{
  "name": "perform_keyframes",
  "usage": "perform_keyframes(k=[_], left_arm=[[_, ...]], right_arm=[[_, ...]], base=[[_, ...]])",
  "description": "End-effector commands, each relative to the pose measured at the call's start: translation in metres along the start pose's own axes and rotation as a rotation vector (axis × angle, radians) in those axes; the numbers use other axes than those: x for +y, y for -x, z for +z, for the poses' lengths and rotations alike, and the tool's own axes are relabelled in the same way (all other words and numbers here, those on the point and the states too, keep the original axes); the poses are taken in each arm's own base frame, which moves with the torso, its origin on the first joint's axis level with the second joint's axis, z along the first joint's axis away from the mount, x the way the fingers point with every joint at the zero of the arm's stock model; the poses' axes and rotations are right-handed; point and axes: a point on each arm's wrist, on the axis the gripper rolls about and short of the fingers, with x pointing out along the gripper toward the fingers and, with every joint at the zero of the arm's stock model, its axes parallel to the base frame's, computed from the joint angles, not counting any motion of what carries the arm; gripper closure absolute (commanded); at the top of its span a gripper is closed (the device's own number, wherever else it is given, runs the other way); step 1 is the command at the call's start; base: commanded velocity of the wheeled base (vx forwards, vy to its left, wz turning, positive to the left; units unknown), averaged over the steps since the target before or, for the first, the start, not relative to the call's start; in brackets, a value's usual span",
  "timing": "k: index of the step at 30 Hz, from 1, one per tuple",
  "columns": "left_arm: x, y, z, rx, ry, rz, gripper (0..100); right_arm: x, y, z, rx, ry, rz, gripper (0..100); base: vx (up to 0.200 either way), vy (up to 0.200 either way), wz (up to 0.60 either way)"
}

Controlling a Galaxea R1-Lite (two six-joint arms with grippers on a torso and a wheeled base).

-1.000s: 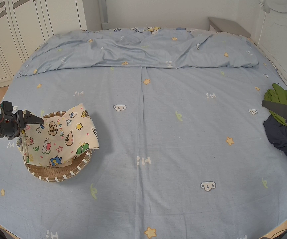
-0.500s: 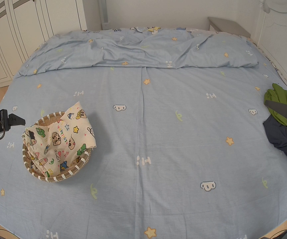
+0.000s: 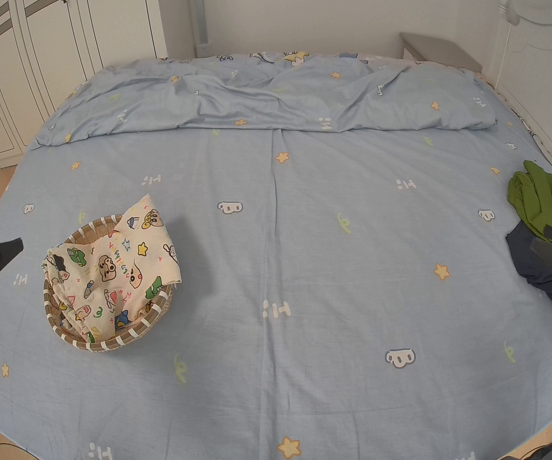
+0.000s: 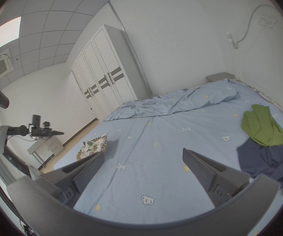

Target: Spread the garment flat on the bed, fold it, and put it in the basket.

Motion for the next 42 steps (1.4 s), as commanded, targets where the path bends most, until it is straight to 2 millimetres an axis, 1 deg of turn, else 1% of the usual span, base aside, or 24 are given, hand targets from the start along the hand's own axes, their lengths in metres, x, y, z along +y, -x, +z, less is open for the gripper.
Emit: perform_keyframes(k=[1, 3, 4, 6, 8, 9, 10, 11, 13, 15, 17, 18, 19, 20, 21, 24, 25, 26, 27, 28, 29, 30, 35, 42], left_arm=[[-0.009, 0.110, -0.104, -0.377, -0.066, -0.104, 0], [-0.009, 0.114, -0.118, -0.384, -0.083, -0.210, 0], [-0.009, 0.114, -0.121, -0.384, -0.086, -0.236, 0], [-0.007, 0.117, -0.134, -0.394, -0.101, -0.342, 0], [-0.005, 0.124, -0.145, -0.442, -0.107, -0.375, 0], [-0.005, 0.124, -0.146, -0.446, -0.108, -0.377, 0], [-0.003, 0.127, -0.156, -0.468, -0.110, -0.382, 0], [-0.002, 0.127, -0.166, -0.474, -0.109, -0.378, 0], [-0.001, 0.122, -0.178, -0.454, -0.108, -0.361, 0], [0.000, 0.111, -0.188, -0.421, -0.098, -0.311, 0], [0.002, 0.098, -0.199, -0.397, -0.081, -0.223, 0], [0.003, 0.090, -0.206, -0.392, -0.068, -0.174, 0], [0.003, 0.090, -0.206, -0.392, -0.068, -0.174, 0], [0.004, 0.080, -0.216, -0.393, -0.061, -0.122, 0], [0.005, 0.081, -0.215, -0.409, -0.051, -0.102, 0], [0.005, 0.079, -0.222, -0.326, -0.067, -0.086, 0], [0.005, 0.079, -0.221, -0.323, -0.070, -0.089, 0], [0.005, 0.079, -0.222, -0.324, -0.070, -0.089, 0], [0.005, 0.078, -0.221, -0.333, -0.070, -0.091, 0], [0.005, 0.078, -0.221, -0.336, -0.067, -0.091, 0], [0.005, 0.078, -0.221, -0.338, -0.062, -0.091, 0], [0.005, 0.078, -0.221, -0.338, -0.062, -0.091, 0], [0.005, 0.078, -0.221, -0.341, -0.063, -0.088, 0], [0.005, 0.078, -0.221, -0.339, -0.106, -0.096, 0]], right_arm=[[0.049, 0.071, -0.054, -0.108, 0.053, -0.228, 0], [0.072, 0.087, -0.066, -0.124, 0.040, -0.153, 0], [0.077, 0.091, -0.069, -0.124, 0.037, -0.127, 0], [0.095, 0.111, -0.085, -0.107, 0.002, 0.006, 0], [0.100, 0.124, -0.102, -0.063, -0.017, 0.096, 0], [0.101, 0.125, -0.103, -0.062, -0.018, 0.102, 0], [0.102, 0.133, -0.114, -0.043, -0.023, 0.147, 0], [0.102, 0.139, -0.125, -0.029, -0.027, 0.178, 0], [0.101, 0.141, -0.136, -0.031, -0.025, 0.182, 0], [0.096, 0.136, -0.142, -0.016, -0.031, 0.149, 0], [0.091, 0.132, -0.150, 0.000, -0.033, 0.090, 0], [0.087, 0.128, -0.156, 0.014, -0.016, 0.046, 0], [0.087, 0.128, -0.156, 0.014, -0.016, 0.046, 0], [0.082, 0.124, -0.164, 0.032, 0.025, -0.013, 0], [0.079, 0.122, -0.164, 0.014, 0.063, -0.067, 0], [0.076, 0.122, -0.163, -0.012, 0.079, -0.187, 0], [0.075, 0.122, -0.164, -0.019, 0.083, -0.246, 0], [0.074, 0.122, -0.164, -0.019, 0.082, -0.261, 0], [0.072, 0.122, -0.164, -0.030, 0.083, -0.345, 0], [0.071, 0.121, -0.165, -0.034, 0.084, -0.374, 0], [0.069, 0.121, -0.164, -0.063, 0.077, -0.447, 0], [0.068, 0.121, -0.164, -0.066, 0.078, -0.451, 0], [0.062, 0.120, -0.164, -0.131, 0.091, -0.656, 0], [0.061, 0.118, -0.165, -0.116, 0.098, -0.702, 0]], base=[[0.000, 0.000, 0.00], [0.000, 0.000, 0.00], [0.000, 0.000, 0.00], [0.000, 0.000, 0.00], [0.000, 0.000, 0.00], [0.000, 0.000, 0.00], [0.000, 0.000, 0.00], [0.000, 0.000, 0.00], [0.000, 0.000, 0.00], [0.000, 0.000, 0.00], [0.000, 0.000, 0.00], [0.000, 0.000, 0.00], [0.000, 0.000, 0.00], [0.000, 0.000, 0.00], [0.000, 0.000, 0.00], [0.000, 0.000, 0.00], [0.000, 0.000, 0.00], [0.000, 0.000, 0.00], [0.000, 0.000, 0.00], [0.000, 0.000, 0.00], [0.000, 0.000, 0.00], [0.000, 0.000, 0.00], [0.000, 0.000, 0.00], [0.000, 0.000, 0.00]])
